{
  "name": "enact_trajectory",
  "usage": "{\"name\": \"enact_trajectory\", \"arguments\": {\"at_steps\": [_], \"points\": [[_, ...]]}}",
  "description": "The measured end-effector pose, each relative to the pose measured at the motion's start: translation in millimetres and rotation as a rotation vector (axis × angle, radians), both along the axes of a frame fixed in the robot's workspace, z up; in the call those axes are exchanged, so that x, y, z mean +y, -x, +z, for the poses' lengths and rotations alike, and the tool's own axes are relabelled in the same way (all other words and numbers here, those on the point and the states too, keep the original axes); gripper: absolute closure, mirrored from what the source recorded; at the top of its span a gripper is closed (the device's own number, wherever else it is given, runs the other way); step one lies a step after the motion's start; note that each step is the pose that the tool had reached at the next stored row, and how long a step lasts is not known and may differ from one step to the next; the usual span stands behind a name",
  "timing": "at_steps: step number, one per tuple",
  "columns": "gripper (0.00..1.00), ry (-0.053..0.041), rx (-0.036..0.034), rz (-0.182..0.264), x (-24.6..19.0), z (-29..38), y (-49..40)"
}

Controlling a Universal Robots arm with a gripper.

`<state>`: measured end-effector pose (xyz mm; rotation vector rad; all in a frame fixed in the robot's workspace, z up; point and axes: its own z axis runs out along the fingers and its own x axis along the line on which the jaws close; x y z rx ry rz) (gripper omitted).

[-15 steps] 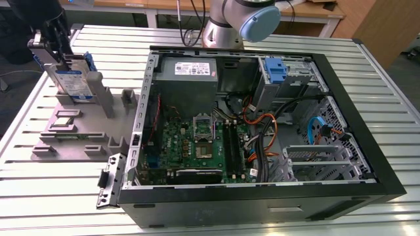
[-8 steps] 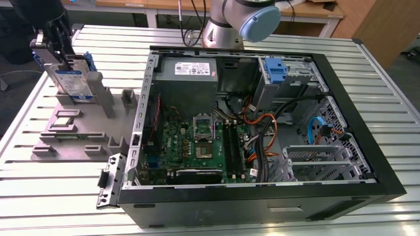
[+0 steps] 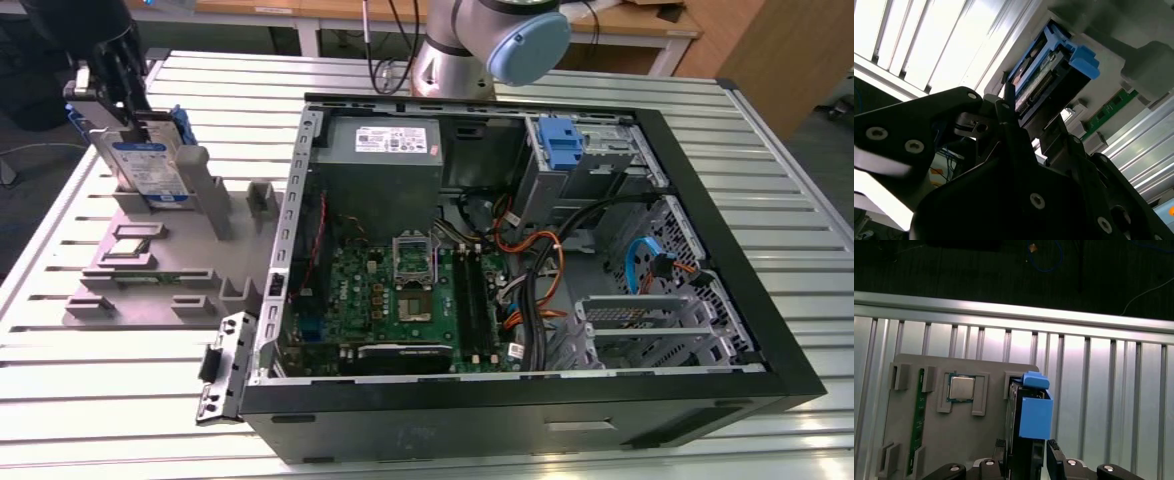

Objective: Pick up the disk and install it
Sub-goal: 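Pick up the disk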

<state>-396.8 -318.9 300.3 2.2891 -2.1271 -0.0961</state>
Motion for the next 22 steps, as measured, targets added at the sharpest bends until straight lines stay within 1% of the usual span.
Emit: {"name": "enact_trajectory", "arguments": {"at_steps": [5, 8, 13, 14, 16, 20, 22], "points": [[0.55, 0.0, 0.0001, 0.0, -0.1, 0.0, -0.3], [0.55, 0.0, -0.0001, 0.0, -2.4, 0.0, -0.2], [0.55, 0.0, -0.0001, 0.0, -2.9, 0.0, -0.2], [0.55, -0.001, -0.0007, 0.0, -2.9, -0.2, -0.2], [0.55, -0.0048, -0.004, 0.0, -2.9, -0.7, -0.2], [0.55, -0.0055, -0.0042, 0.0, -2.9, -0.7, -0.2], [0.55, -0.0054, -0.0039, 0.0, -3.0, 0.4, -0.2]]}}
